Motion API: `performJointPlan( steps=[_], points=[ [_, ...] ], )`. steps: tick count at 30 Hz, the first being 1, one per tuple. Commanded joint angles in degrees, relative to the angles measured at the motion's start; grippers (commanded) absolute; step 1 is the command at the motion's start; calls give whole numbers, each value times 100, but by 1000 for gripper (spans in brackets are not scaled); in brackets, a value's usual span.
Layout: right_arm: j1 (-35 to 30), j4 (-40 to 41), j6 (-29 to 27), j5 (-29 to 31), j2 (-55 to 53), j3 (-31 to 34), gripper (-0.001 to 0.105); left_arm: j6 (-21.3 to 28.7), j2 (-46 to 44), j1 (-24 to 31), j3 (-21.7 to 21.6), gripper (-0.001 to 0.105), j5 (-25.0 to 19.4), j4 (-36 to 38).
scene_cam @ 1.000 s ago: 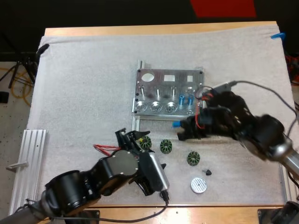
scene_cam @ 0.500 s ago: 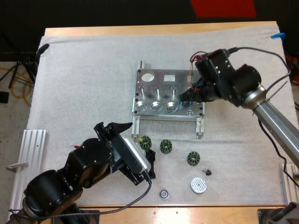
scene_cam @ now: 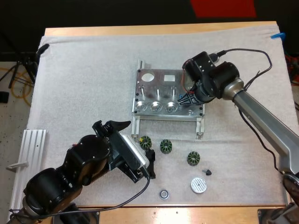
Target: Load cells from left to right
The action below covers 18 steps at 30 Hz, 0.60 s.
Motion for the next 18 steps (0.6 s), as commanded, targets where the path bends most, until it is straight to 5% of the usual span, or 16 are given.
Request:
performJointPlan(
  steps=[1, 18],
  points=[
    [-21, -50, -66, 46, -9, -56, 0, 11, -37, -6, -32, 85, 11, -17],
    [-18, -184, -65, 318, 293, -37, 0, 11, -37, -6, -32, 85, 117, -17]
  ],
)
